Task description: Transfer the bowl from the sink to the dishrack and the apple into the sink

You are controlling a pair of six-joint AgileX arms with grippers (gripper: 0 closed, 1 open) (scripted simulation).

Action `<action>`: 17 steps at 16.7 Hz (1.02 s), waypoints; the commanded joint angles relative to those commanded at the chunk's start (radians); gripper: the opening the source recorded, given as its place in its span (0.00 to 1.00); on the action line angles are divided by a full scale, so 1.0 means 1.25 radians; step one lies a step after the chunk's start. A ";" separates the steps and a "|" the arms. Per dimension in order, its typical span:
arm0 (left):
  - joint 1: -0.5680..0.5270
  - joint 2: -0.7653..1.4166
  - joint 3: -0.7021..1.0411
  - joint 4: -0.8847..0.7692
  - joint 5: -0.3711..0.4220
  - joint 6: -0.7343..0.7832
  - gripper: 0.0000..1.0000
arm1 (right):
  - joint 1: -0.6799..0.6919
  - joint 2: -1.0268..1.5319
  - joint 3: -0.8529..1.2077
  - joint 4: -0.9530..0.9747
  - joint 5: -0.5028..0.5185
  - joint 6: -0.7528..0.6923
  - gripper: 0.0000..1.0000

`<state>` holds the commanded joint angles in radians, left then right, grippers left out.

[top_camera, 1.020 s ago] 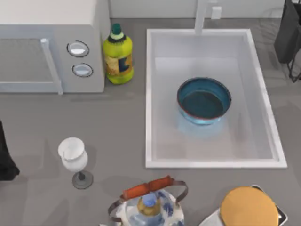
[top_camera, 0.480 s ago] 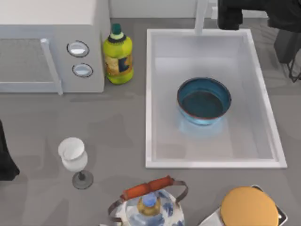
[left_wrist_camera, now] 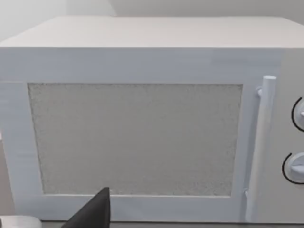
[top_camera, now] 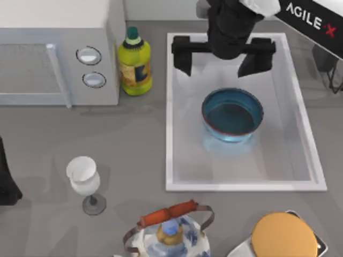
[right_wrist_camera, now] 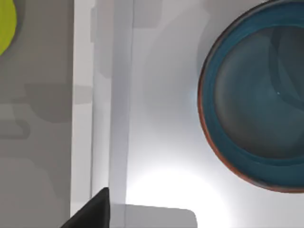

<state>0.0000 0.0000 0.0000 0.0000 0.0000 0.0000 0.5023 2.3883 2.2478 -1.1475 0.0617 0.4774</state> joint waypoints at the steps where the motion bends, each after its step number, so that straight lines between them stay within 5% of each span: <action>1: 0.000 0.000 0.000 0.000 0.000 0.000 1.00 | 0.004 0.054 0.052 -0.021 0.008 0.011 1.00; 6: 0.000 0.000 0.000 0.000 0.000 0.000 1.00 | 0.015 0.222 0.218 -0.082 0.038 0.047 1.00; 17: 0.000 0.000 0.000 0.000 0.000 0.000 1.00 | 0.008 0.296 0.220 -0.012 0.040 0.041 1.00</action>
<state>0.0000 0.0000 0.0000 0.0000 0.0000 0.0000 0.5122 2.7585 2.5230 -1.1627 0.1121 0.5288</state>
